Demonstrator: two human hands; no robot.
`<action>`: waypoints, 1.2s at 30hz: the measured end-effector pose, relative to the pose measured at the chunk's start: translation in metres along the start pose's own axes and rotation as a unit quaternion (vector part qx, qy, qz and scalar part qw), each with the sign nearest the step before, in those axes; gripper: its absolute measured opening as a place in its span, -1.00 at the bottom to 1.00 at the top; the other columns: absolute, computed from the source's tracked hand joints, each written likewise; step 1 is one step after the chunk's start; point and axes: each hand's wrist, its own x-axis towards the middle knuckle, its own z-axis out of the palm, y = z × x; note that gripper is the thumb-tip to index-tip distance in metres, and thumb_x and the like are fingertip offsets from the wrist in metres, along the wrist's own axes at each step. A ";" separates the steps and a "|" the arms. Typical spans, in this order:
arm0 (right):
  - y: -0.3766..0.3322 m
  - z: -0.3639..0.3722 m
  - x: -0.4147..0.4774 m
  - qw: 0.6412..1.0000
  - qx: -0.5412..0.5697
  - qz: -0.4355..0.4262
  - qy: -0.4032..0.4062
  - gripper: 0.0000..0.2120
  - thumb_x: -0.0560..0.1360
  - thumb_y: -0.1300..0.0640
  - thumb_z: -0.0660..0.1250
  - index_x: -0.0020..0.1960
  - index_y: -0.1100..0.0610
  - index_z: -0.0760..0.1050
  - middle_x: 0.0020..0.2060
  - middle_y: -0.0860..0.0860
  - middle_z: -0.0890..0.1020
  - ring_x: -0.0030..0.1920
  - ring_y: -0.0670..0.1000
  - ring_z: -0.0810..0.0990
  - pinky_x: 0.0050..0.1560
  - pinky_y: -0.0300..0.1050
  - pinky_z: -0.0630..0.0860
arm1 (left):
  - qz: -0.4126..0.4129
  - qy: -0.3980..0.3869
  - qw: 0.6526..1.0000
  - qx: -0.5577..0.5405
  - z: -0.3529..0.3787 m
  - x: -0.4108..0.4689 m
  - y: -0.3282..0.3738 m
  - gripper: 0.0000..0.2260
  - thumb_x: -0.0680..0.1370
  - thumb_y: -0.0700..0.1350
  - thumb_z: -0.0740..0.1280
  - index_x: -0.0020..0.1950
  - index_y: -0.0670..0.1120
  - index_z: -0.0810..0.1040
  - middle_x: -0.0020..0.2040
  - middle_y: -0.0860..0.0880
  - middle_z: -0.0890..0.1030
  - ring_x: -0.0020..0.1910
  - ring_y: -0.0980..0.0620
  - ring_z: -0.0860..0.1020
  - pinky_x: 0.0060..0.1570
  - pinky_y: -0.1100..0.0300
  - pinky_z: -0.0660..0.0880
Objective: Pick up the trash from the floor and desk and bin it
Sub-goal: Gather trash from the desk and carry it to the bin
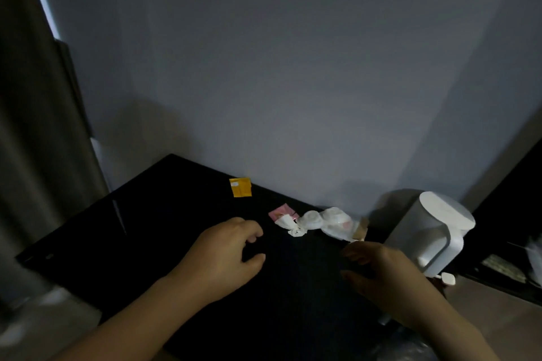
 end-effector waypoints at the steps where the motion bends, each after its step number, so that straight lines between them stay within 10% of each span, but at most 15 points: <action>1: 0.004 0.003 0.009 1.000 0.006 0.007 -0.003 -0.60 0.48 -0.07 0.36 0.30 -0.13 0.41 0.20 -0.18 0.53 0.16 -0.20 0.51 0.20 -0.27 0.47 | 0.000 -0.003 1.000 0.004 0.003 0.009 -0.003 -0.67 0.53 0.05 0.32 0.29 0.10 0.44 0.16 0.16 0.47 0.07 0.25 0.47 0.08 0.32 0.47; 36: 0.144 0.084 0.173 0.975 0.115 0.186 -0.045 -0.60 0.46 -0.10 0.38 0.27 -0.08 0.46 0.16 -0.13 0.55 0.14 -0.17 0.51 0.16 -0.24 0.48 | -0.051 -0.238 0.969 0.043 0.193 0.269 -0.119 -0.50 0.49 0.13 0.34 0.38 0.02 0.36 0.26 0.01 0.43 0.15 0.10 0.48 0.11 0.23 0.48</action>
